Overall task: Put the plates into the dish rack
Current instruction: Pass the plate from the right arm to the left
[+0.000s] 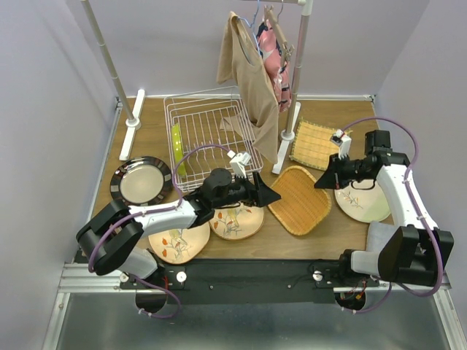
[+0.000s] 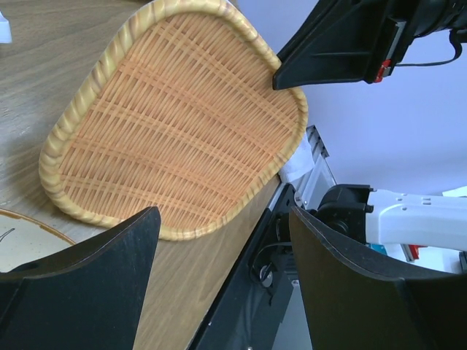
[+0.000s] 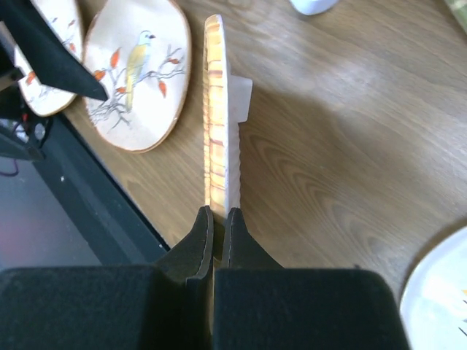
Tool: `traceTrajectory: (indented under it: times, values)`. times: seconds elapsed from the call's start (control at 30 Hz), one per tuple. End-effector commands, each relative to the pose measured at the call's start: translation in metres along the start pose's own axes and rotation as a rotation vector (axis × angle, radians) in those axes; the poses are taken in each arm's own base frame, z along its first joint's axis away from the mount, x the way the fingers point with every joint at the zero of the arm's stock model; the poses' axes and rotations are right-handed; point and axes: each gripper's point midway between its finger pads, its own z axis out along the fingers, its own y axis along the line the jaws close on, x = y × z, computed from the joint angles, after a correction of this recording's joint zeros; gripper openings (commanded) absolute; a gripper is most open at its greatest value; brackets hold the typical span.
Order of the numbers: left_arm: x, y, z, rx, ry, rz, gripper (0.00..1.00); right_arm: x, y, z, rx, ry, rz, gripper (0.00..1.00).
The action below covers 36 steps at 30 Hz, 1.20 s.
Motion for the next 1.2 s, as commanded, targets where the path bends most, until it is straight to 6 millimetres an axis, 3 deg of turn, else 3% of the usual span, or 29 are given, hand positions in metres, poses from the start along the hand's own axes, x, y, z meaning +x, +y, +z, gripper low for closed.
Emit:
traceTrajectory:
  times: [0.0,0.23,0.4,0.77,1.17]
  values:
    - [-0.001,0.005,-0.003,-0.023,-0.031,0.0,0.8,-0.008,-0.024,0.004,0.096,-0.024,0.016,0.01]
    - [0.004,0.011,-0.002,-0.039,-0.019,-0.016,0.8,-0.011,-0.043,0.004,0.19,-0.032,0.061,0.01]
    - [0.017,0.017,0.006,-0.055,0.02,-0.053,0.8,-0.02,-0.041,0.003,0.166,-0.059,0.136,0.01]
    - [0.03,0.023,0.013,-0.089,0.051,-0.222,0.8,-0.054,-0.012,-0.01,0.043,-0.144,0.268,0.01]
    - [0.028,0.019,0.018,-0.071,0.032,-0.304,0.81,-0.083,0.013,-0.033,-0.039,-0.218,0.299,0.01]
